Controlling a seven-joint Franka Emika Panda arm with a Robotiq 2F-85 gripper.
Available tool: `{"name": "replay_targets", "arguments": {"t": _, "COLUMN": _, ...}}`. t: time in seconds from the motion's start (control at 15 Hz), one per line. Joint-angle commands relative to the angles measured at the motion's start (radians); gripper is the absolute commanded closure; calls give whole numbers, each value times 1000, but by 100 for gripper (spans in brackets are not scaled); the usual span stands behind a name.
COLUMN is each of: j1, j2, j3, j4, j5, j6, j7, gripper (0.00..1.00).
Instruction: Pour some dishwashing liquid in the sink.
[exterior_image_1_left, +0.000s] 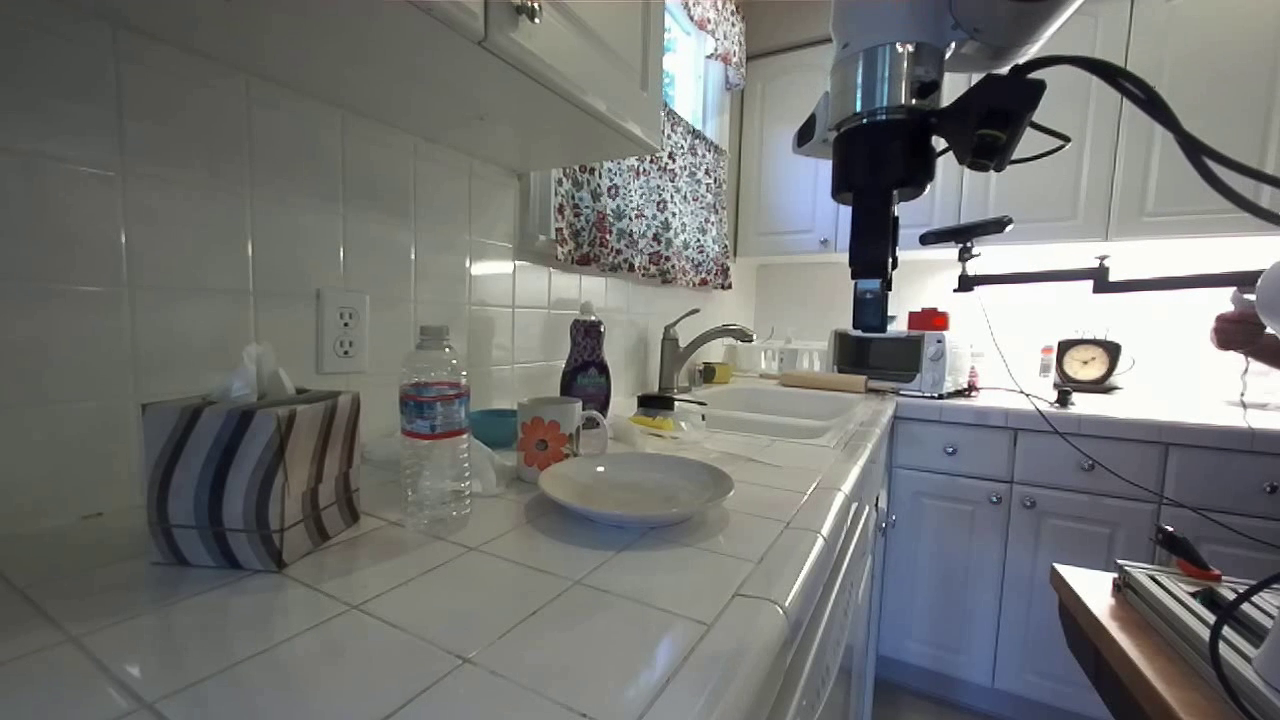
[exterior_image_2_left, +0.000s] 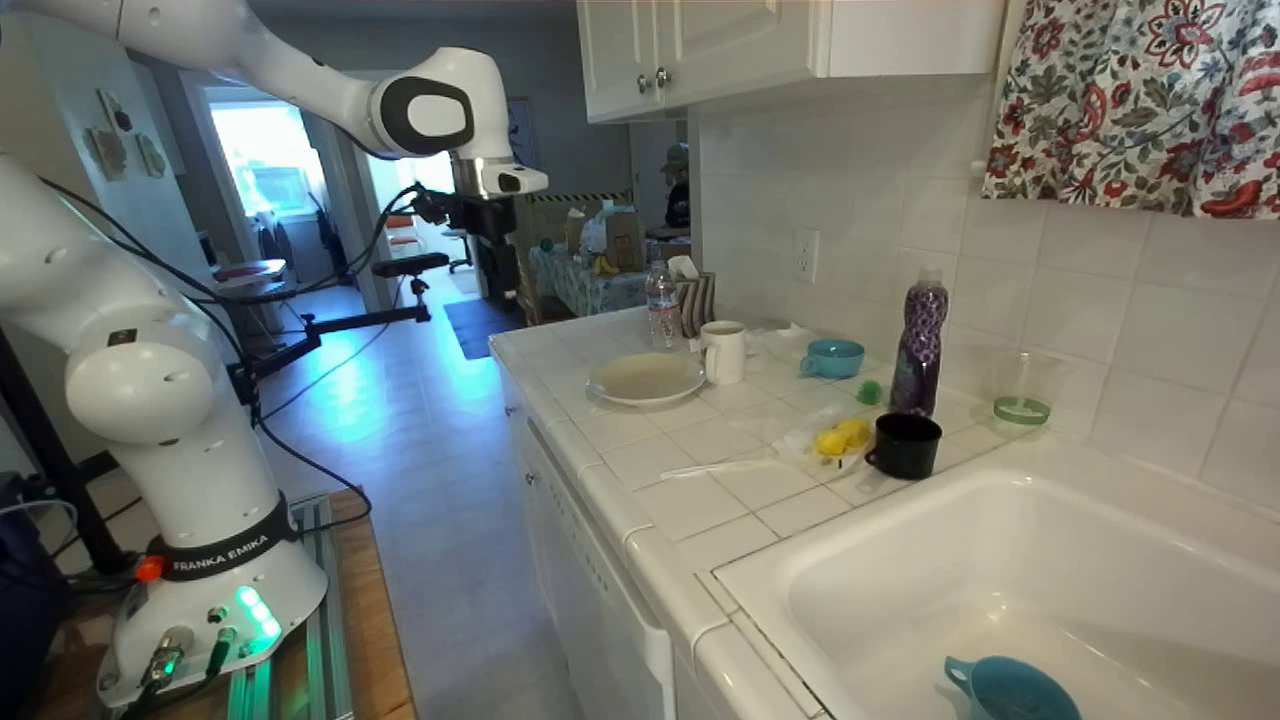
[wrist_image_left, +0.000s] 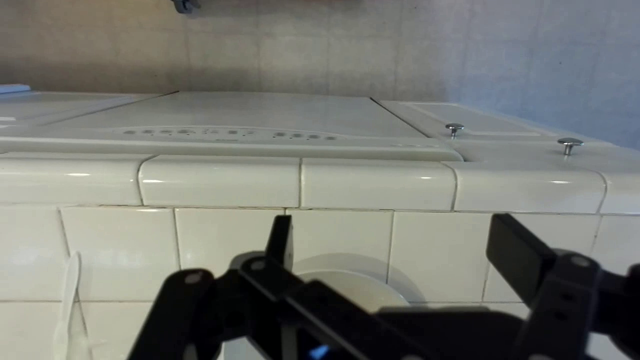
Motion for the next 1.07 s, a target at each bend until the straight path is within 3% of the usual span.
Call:
{"name": "replay_targets", "arguments": {"t": 0.0, "j1": -25, "j2": -79, "j3": -61, "j4": -55, "j5": -51, "j6": -17, "j7": -133, "gripper": 0}}
{"name": "replay_targets", "arguments": {"t": 0.4, "j1": -78, "j2": -151, "j3": -198, "j4": -104, "j5": -103, "j6": -34, "j7": -390, "gripper": 0}}
{"name": "replay_targets", "arguments": {"t": 0.53, "j1": -101, "j2": -161, "j3": -238, "j4": -105, "j5": -77, "j6": -25, "j7": -405, "gripper": 0}}
{"name": "replay_targets", "arguments": {"t": 0.6, "j1": -88, "j2": -118, "j3": -210, "j4": -79, "j5": -73, "j6": -28, "j7": -377, "gripper": 0}}
{"name": "replay_targets", "arguments": {"t": 1.0, "j1": -91, "j2": -117, "j3": -209, "j4": -78, "j5": -74, "j6": -28, "j7": -382, "gripper": 0}}
